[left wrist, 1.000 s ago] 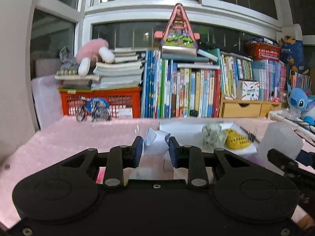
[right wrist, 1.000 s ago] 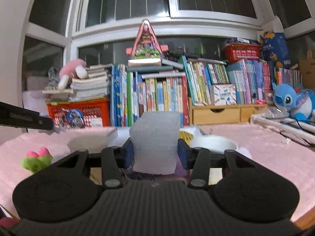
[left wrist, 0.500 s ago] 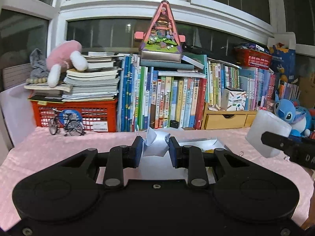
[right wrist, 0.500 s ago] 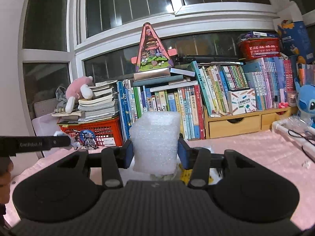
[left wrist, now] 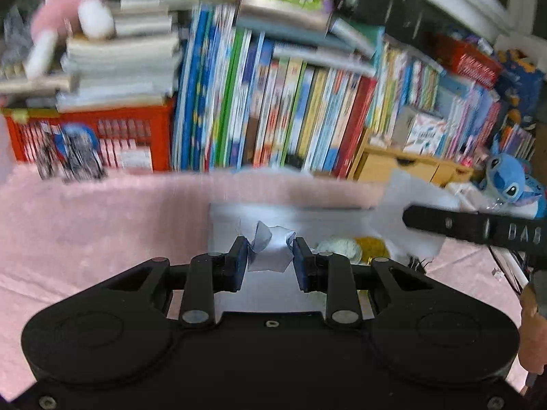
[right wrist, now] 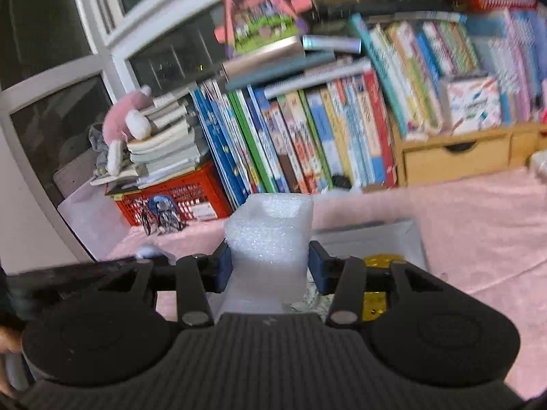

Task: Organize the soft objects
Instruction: 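Lift and carry the fluffy ball and foam block with both tools to the tray, then open both tools to drop the fluffy ball and foam block into the tray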

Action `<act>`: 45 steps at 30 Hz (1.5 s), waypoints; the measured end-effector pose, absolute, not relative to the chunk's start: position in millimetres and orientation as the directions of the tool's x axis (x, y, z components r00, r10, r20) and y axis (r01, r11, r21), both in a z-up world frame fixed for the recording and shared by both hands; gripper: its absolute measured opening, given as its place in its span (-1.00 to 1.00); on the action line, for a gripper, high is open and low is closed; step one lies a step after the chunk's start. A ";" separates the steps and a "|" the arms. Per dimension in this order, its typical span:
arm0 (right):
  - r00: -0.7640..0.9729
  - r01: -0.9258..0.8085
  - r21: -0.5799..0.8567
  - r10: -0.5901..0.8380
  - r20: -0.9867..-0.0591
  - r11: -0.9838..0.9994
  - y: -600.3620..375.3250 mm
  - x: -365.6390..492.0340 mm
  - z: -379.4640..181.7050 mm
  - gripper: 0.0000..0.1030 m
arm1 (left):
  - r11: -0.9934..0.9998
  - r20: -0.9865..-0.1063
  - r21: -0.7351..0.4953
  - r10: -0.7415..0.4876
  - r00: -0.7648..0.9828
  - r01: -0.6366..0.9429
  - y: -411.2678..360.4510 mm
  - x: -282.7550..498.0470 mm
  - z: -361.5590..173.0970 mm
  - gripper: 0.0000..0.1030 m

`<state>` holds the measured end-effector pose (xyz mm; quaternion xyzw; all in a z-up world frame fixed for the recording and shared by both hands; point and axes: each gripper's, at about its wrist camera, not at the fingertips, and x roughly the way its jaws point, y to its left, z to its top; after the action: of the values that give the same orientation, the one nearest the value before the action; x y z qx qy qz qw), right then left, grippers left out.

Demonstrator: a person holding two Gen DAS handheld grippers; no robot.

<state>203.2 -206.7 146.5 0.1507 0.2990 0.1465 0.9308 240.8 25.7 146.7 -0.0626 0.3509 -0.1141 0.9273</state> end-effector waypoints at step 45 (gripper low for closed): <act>0.473 0.063 0.471 0.390 -0.790 0.880 -166.1 365.1 40.7 -0.03 | 0.957 -0.832 -0.240 -0.290 0.473 0.164 16.5 361.0 49.0 -0.40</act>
<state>365.1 -166.1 40.7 0.2245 0.5038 0.0987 0.8283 361.0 16.5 49.0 -0.0632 0.4957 -0.1326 0.8560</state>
